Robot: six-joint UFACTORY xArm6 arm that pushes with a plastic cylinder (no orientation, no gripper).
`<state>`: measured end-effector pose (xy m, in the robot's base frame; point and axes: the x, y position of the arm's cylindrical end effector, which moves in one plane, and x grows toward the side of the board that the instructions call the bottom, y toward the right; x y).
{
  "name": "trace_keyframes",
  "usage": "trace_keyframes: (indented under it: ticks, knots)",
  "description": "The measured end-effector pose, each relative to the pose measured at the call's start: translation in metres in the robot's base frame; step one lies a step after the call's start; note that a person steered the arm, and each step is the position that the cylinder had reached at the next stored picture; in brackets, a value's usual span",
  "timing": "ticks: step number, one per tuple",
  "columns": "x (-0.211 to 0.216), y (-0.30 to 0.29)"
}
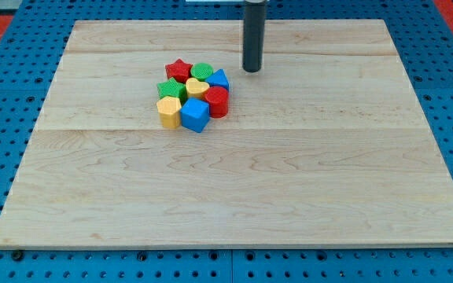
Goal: Separate the blue cube and hexagon from group of blocks
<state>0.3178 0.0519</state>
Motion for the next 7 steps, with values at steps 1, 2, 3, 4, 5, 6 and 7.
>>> trace_keyframes:
  ticks: [1, 2, 3, 4, 5, 6, 7]
  knots:
    - [0.088, 0.027]
    - [0.145, -0.007]
    - [0.144, -0.075]
    - [0.108, -0.102]
    - [0.091, -0.092]
    - [0.055, -0.114]
    - [0.066, -0.156]
